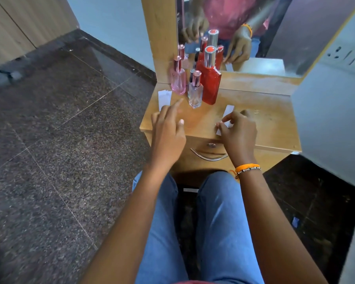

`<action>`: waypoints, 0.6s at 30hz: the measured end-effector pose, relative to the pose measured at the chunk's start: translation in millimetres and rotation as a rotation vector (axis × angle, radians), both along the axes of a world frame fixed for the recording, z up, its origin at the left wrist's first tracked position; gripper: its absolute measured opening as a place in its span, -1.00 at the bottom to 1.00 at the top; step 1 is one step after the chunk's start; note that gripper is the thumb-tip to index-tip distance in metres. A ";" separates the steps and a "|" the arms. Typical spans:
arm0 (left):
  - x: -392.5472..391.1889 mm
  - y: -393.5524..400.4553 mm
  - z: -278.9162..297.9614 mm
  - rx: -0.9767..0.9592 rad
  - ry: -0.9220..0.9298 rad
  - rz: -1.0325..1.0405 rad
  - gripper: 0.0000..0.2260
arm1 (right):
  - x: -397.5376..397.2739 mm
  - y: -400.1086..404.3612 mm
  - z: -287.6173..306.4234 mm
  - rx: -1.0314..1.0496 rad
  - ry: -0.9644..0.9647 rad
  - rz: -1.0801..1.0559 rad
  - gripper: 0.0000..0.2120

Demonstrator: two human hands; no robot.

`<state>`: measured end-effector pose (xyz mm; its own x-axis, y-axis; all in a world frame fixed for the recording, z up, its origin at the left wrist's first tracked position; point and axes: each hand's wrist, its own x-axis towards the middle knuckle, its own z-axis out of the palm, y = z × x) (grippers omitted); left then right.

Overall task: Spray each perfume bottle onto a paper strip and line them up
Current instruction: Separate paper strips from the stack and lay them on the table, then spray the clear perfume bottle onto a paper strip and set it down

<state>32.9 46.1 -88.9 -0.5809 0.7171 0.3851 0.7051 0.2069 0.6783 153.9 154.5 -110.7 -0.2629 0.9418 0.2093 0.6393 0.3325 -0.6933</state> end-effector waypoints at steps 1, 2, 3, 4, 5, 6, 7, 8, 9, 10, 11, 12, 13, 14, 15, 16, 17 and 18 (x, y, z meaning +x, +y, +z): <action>2.0 1.2 0.3 0.008 -0.032 -0.011 -0.57 | 0.3 -0.2 0.0 -0.001 -0.002 0.003 -0.90; 3.9 1.8 0.4 0.013 -0.058 -0.012 -0.57 | 1.0 -1.0 1.0 0.003 0.002 0.012 -0.90; 4.7 2.7 0.2 0.016 -0.082 -0.009 -0.58 | 0.4 -1.7 2.1 0.008 0.009 0.023 -0.89; 4.5 4.5 -0.2 0.023 -0.106 -0.005 -0.58 | -2.5 -2.2 4.3 0.016 0.024 0.039 -0.89; 4.1 6.5 -0.7 0.035 -0.132 -0.001 -0.58 | -7.5 -2.7 7.2 0.026 0.053 0.065 -0.88; 3.3 8.3 -1.4 0.050 -0.165 0.001 -0.59 | -14.0 -4.6 10.9 0.035 0.094 0.100 -0.86; 2.0 9.9 -1.9 0.068 -0.204 0.001 -0.58 | -21.8 -7.2 15.1 0.047 0.142 0.137 -0.81; -0.1 12.3 -3.0 0.087 -0.241 0.005 -0.58 | -30.8 -8.5 19.1 0.070 0.183 0.166 -0.74; -2.5 15.0 -3.7 0.104 -0.272 0.014 -0.58 | -40.0 -8.4 22.0 0.098 0.204 0.181 -0.68; -4.6 16.9 -4.4 0.119 -0.293 0.025 -0.58 | -48.9 -7.4 23.7 0.125 0.201 0.185 -0.63; -6.3 18.4 -4.8 0.130 -0.304 0.035 -0.58 | -57.2 -5.5 24.6 0.144 0.181 0.179 -0.60; -7.7 19.2 -4.6 0.140 -0.311 0.038 -0.58 | -64.3 -3.4 25.1 0.161 0.148 0.162 -0.59; -9.2 20.1 -4.2 0.147 -0.317 0.038 -0.58 | -70.5 -1.1 25.2 0.181 0.102 0.135 -0.61; -10.9 20.9 -3.4 0.157 -0.324 0.035 -0.59 | -75.5 0.3 25.8 0.202 0.058 0.104 -0.66; -12.6 21.9 -2.4 0.165 -0.332 0.033 -0.59 | -79.0 1.0 26.9 0.217 0.033 0.080 -0.72; -14.4 23.1 -1.3 0.169 -0.340 0.031 -0.61 | -81.0 1.1 28.2 0.221 0.030 0.066 -0.75; -16.0 23.7 0.3 0.172 -0.345 0.025 -0.62 | -80.8 0.9 29.4 0.218 0.049 0.064 -0.77; -18.1 24.4 1.9 0.174 -0.356 0.003 -0.64 | -78.5 0.8 30.4 0.205 0.080 0.074 -0.79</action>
<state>14.8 70.6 -87.0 -0.7018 0.6570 0.2754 0.4195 0.0687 0.9052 75.4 155.3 -80.3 -0.3046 0.8562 0.4173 0.5536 0.5156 -0.6539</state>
